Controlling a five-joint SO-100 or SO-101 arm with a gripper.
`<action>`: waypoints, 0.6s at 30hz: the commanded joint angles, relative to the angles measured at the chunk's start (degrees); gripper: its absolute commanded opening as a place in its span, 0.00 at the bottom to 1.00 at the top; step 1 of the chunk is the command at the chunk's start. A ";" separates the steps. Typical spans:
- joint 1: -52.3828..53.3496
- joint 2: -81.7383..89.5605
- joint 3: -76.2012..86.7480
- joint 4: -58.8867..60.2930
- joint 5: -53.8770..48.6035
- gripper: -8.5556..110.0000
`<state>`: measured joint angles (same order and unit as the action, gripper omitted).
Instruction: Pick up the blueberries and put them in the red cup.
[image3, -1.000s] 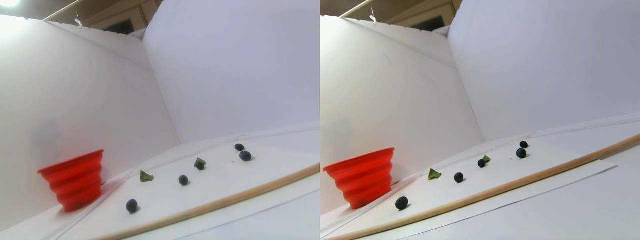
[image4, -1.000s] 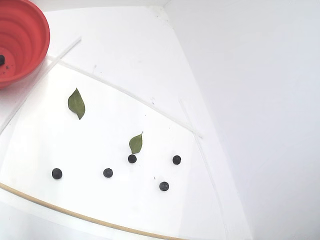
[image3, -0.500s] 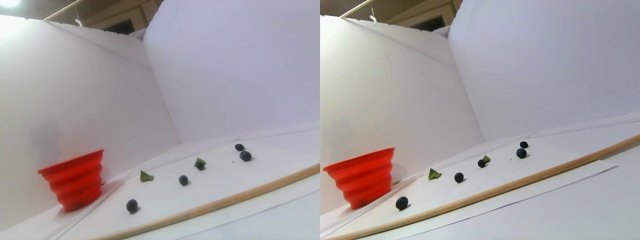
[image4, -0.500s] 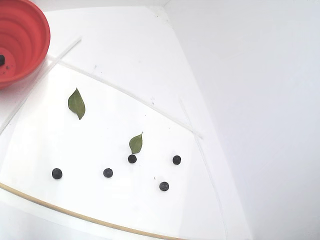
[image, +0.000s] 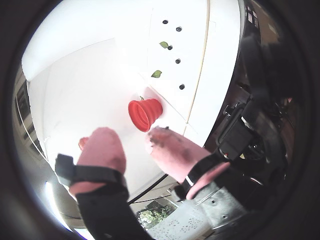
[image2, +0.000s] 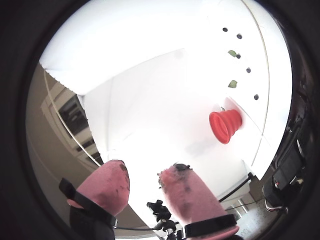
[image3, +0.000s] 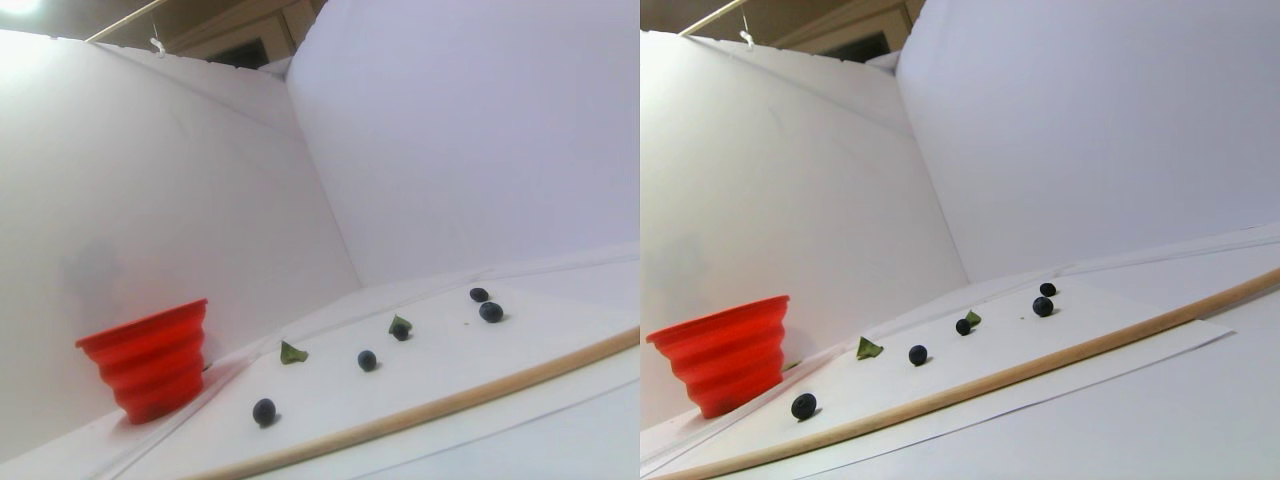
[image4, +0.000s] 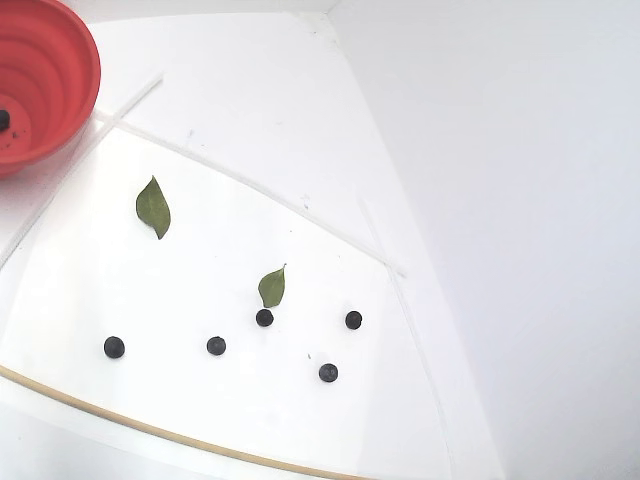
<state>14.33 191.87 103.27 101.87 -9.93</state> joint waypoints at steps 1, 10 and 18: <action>0.35 -0.35 -0.09 0.18 -0.44 0.17; 0.00 -0.44 -0.09 0.18 -0.44 0.17; -0.79 -0.62 -0.09 0.18 -0.53 0.19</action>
<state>14.33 191.87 103.27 101.87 -9.93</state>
